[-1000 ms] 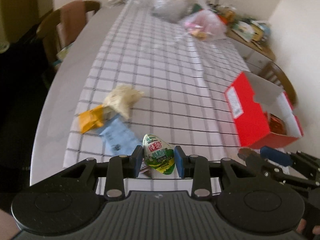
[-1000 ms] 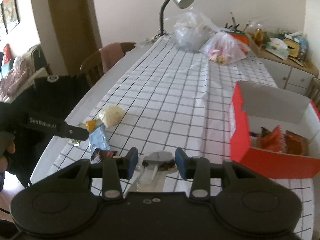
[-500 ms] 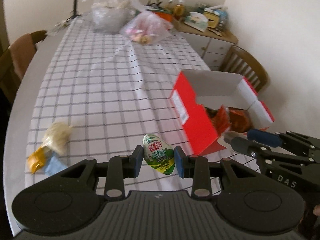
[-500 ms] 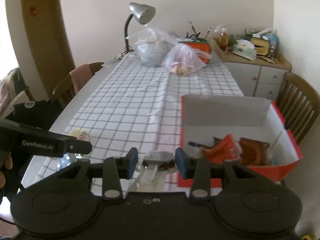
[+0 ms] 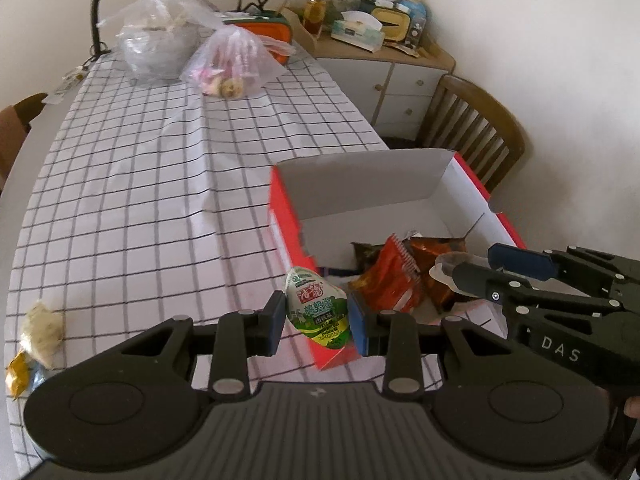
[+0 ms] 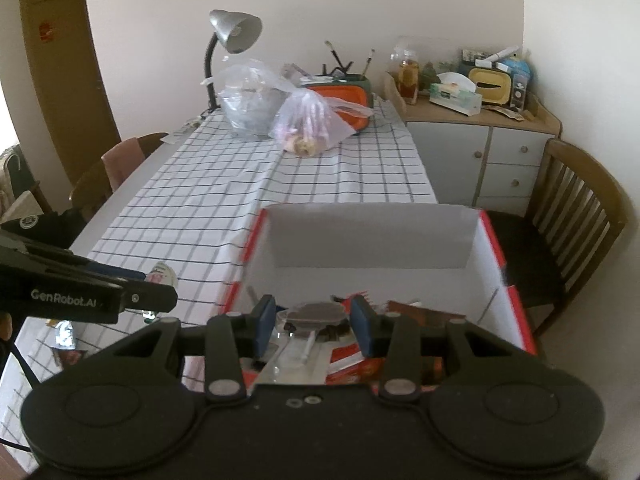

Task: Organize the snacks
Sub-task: 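Carry both candies over the red box and lower them inside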

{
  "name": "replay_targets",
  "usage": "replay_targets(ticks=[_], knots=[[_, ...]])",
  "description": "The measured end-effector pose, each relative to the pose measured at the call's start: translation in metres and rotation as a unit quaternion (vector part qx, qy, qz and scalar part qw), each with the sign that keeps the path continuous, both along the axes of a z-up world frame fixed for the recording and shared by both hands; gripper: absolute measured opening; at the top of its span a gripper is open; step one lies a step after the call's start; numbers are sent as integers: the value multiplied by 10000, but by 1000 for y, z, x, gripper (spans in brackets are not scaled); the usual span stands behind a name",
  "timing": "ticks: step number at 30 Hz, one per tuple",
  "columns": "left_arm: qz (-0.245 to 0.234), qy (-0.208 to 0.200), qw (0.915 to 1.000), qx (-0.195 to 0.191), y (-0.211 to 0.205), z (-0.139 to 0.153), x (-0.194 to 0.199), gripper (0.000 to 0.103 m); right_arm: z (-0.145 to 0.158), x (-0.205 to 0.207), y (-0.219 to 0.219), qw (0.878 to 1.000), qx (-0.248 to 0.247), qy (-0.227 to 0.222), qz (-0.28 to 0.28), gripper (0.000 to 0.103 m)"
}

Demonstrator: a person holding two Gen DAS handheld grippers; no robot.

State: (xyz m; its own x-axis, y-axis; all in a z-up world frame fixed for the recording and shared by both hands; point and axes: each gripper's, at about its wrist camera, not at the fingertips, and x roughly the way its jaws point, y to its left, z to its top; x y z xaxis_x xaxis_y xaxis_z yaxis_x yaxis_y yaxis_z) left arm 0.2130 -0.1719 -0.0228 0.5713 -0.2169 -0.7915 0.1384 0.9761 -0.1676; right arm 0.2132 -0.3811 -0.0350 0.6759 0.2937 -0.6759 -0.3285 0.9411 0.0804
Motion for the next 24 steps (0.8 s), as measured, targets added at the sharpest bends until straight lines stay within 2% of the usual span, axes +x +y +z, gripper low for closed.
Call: replay_targets(ticks=[11, 19, 24], knots=[[-16, 163, 9995, 254, -59, -14, 55, 33, -19, 52, -53, 9997, 11, 158, -165, 40], [87, 430, 9980, 450, -78, -33, 93, 33, -37, 83, -64, 9990, 19, 393, -216, 40], [145, 751, 9956, 539, -81, -48, 117, 33, -51, 101, -64, 9979, -20, 611, -205, 40]])
